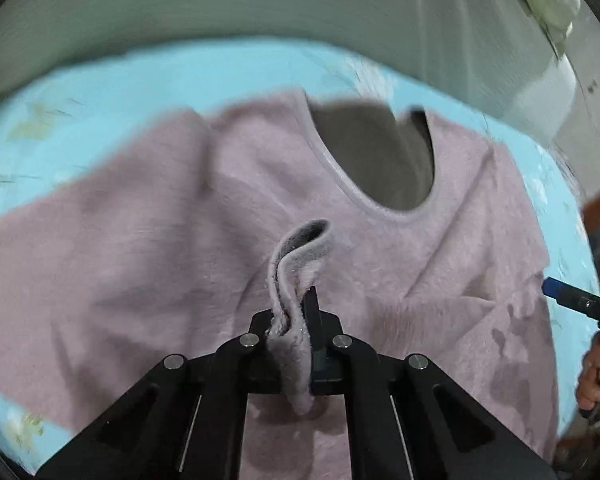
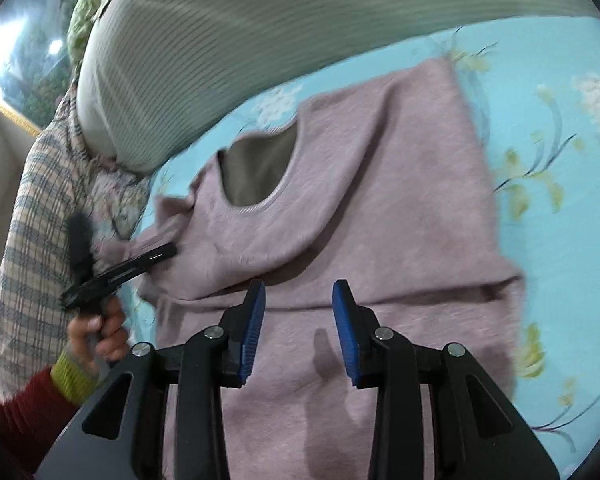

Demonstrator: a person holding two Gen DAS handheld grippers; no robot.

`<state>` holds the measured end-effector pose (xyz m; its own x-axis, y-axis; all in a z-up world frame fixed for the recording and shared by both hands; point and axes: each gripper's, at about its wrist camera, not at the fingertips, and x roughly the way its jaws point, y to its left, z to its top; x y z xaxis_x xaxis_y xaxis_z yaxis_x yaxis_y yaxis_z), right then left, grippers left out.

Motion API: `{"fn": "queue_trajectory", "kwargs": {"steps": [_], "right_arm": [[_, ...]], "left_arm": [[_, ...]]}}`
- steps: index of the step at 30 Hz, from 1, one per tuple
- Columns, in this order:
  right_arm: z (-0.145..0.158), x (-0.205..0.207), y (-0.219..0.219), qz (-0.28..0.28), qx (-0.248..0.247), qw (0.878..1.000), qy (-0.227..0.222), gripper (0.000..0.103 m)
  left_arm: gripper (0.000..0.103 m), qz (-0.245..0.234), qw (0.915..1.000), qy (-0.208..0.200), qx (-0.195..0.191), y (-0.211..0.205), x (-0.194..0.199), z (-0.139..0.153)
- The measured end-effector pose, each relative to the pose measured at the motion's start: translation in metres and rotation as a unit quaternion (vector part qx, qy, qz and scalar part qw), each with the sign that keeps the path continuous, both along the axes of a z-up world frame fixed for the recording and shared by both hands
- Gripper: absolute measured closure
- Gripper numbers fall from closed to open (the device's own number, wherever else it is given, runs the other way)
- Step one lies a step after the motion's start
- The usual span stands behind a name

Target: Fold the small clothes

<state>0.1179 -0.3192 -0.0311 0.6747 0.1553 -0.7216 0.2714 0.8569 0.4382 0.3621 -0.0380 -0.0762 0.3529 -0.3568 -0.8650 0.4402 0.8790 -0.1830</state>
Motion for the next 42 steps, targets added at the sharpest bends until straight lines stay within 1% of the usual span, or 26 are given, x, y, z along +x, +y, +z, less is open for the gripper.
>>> {"fn": "queue_trajectory", "kwargs": {"steps": [2,3,4,5,6,7,8,9,12,16,17,18,19,21,23,26,28,31,32,34,36,37,38,39,41,42], "right_arm": [[0.007,-0.004,-0.011,-0.024,-0.016,1.0,-0.009,0.066],[0.01,-0.006,-0.017,-0.038,-0.026,0.999,-0.011,0.066],[0.012,-0.008,-0.025,-0.057,-0.039,0.998,-0.009,0.066],[0.014,-0.008,-0.035,-0.081,-0.054,0.995,-0.003,0.062],[0.014,-0.008,-0.044,-0.099,-0.061,0.993,0.003,0.051],[0.014,-0.007,-0.054,-0.119,-0.066,0.991,0.009,0.046],[0.014,-0.006,-0.064,-0.138,-0.068,0.988,0.011,0.041],[0.015,-0.005,-0.071,-0.146,-0.066,0.987,0.009,0.041],[0.008,0.012,-0.085,-0.135,-0.059,0.989,0.021,0.041],[-0.013,0.04,-0.084,-0.095,-0.062,0.992,0.054,0.041],[-0.019,0.045,-0.082,-0.085,-0.063,0.992,0.061,0.048],[-0.022,0.047,-0.08,-0.077,-0.067,0.993,0.064,0.065],[-0.023,0.049,-0.078,-0.067,-0.067,0.993,0.072,0.095],[-0.015,0.042,-0.083,-0.078,-0.068,0.992,0.069,0.096],[-0.007,0.036,-0.089,-0.098,-0.085,0.989,0.069,0.096],[-0.01,0.037,-0.097,-0.116,-0.098,0.984,0.088,0.096],[-0.008,0.038,-0.096,-0.123,-0.107,0.983,0.089,0.098],[0.01,0.032,-0.089,-0.156,-0.182,0.965,0.107,0.098],[0.018,0.027,-0.085,-0.162,-0.179,0.965,0.1,0.098],[0.027,0.019,-0.072,-0.153,-0.141,0.976,0.071,0.097],[0.026,0.018,-0.046,-0.111,-0.121,0.985,0.06,0.095],[0.023,0.02,-0.031,-0.087,-0.117,0.987,0.06,0.094],[0.016,0.021,-0.014,-0.062,-0.104,0.991,0.061,0.089],[0.01,0.022,-0.003,-0.044,-0.093,0.993,0.064,0.079],[-0.003,0.025,0.023,-0.011,-0.078,0.994,0.074,0.071],[-0.008,0.026,0.036,0.005,-0.074,0.994,0.077,0.071]], "left_arm": [[0.098,0.051,0.9979,-0.033,-0.02,0.022,-0.01,0.016],[0.098,0.084,0.9951,-0.034,-0.039,0.038,-0.015,0.019],[0.098,0.103,0.9932,-0.032,-0.043,0.046,-0.018,0.02],[0.098,0.121,0.9912,-0.031,-0.043,0.051,-0.018,0.017],[0.098,0.135,0.9895,-0.031,-0.041,0.057,-0.022,0.013],[0.098,0.146,0.9883,-0.028,-0.037,0.061,-0.024,0.008],[0.098,0.154,0.9872,-0.026,-0.032,0.059,-0.024,0.004],[0.098,0.163,0.9858,-0.027,-0.028,0.061,-0.026,0.001],[0.098,0.189,0.9807,-0.03,-0.042,0.072,-0.033,0.002],[0.098,0.193,0.9798,-0.038,-0.035,0.074,-0.038,0.006],[0.098,0.195,0.9795,-0.038,-0.033,0.074,-0.038,0.007],[0.098,0.197,0.979,-0.039,-0.033,0.074,-0.037,0.007],[0.098,0.199,0.9786,-0.037,-0.035,0.073,-0.037,0.007],[0.098,0.201,0.9781,-0.036,-0.04,0.069,-0.037,0.009],[0.097,0.195,0.9789,-0.035,-0.049,0.069,-0.039,0.012],[0.097,0.182,0.9815,-0.029,-0.053,0.06,-0.043,0.007],[0.097,0.175,0.9829,-0.029,-0.05,0.055,-0.046,0.002],[0.096,0.172,0.9839,-0.03,-0.038,0.055,-0.045,-0.004],[0.092,0.173,0.9838,-0.03,-0.036,0.058,-0.044,-0.005],[0.087,0.175,0.9837,-0.024,-0.035,0.066,-0.042,-0.006],[0.084,0.18,0.9827,-0.02,-0.037,0.077,-0.044,-0.005],[0.076,0.184,0.982,-0.019,-0.039,0.084,-0.047,-0.003],[0.065,0.188,0.9812,-0.017,-0.041,0.091,-0.05,-0.002],[0.061,0.194,0.9799,-0.017,-0.043,0.1,-0.053,0.0],[0.06,0.211,0.9763,-0.019,-0.045,0.121,-0.056,0.003],[0.059,0.222,0.974,-0.017,-0.041,0.133,-0.055,0.003]]}}
